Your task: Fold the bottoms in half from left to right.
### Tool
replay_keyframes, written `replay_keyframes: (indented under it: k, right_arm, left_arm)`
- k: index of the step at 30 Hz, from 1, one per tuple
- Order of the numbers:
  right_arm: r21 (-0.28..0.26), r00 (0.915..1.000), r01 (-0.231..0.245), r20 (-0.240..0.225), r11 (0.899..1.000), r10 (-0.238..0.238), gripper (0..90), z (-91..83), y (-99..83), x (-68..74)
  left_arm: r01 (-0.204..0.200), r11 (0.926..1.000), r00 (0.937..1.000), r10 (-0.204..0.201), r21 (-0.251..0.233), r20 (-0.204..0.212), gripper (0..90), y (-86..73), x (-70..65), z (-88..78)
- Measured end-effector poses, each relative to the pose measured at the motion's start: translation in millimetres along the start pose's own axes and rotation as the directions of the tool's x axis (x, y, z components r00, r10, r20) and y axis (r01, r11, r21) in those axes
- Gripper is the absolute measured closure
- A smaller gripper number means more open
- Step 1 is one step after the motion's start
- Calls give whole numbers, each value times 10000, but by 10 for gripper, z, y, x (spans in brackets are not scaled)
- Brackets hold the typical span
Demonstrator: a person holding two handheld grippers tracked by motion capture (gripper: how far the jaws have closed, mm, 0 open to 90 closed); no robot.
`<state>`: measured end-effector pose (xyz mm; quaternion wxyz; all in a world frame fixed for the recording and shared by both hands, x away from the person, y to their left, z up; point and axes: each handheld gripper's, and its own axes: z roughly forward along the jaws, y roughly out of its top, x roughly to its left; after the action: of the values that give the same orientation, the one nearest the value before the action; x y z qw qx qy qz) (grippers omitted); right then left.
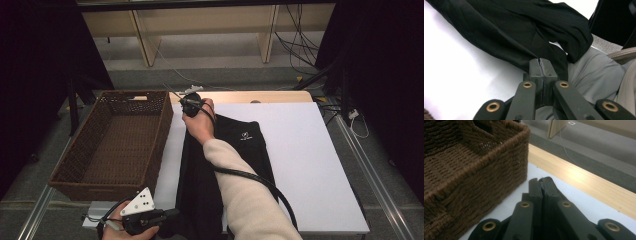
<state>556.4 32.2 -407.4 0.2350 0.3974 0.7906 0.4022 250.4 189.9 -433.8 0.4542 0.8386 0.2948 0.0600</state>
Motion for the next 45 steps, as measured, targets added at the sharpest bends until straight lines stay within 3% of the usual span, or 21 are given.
replay_keyframes:
  k: [24,45]
  right_arm:
    - [-388,9996,-215,-186,9990,208,879,-32,213,33]
    - [-552,9994,-209,-281,9983,194,879,-27,348,111]
  left_arm:
    - [-222,9969,9994,201,-750,-296,890,88,11,-256]
    - [-422,9961,9979,383,-778,-517,890,116,-7,-392]
